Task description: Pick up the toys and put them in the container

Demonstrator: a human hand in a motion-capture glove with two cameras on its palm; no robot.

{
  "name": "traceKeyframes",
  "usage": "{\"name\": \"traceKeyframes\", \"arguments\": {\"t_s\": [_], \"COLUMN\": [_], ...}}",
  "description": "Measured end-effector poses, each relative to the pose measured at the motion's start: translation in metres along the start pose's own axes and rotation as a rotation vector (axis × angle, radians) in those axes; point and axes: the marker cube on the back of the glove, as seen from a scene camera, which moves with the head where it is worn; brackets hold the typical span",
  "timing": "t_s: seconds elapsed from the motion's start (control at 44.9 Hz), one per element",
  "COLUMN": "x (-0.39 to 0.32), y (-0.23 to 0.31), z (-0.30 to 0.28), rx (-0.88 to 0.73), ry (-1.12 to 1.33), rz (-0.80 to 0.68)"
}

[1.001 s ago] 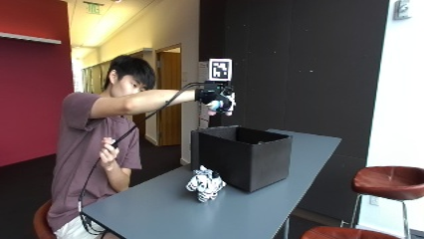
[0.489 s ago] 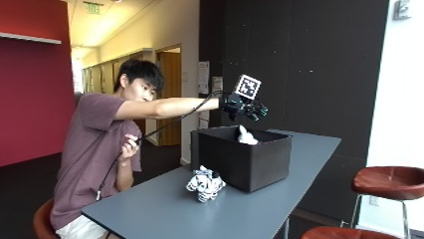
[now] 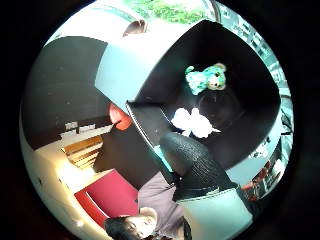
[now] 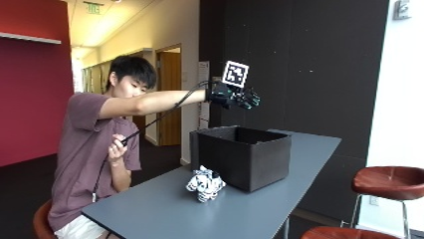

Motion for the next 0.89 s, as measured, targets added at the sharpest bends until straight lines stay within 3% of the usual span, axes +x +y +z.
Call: {"name": "traceKeyframes", "arguments": {"t_s": [0.156, 0.267, 0.378, 0.467, 0.578, 0.89], "x": [0.086, 0.131, 0.153, 0.168, 0.173, 0.198], "y": [0.047, 0.090, 0.112, 0.113, 0.099, 0.056], "z": [-0.005, 0.004, 0.037, 0.072, 0.115, 0.237], "rx": [0.001, -0.006, -0.063, -0.115, -0.153, -0.199], "ry": [0.058, 0.059, 0.025, 0.087, 0.099, 0.190], "rz": [0.136, -0.048, -0.036, -0.014, 0.127, 0.073]}}
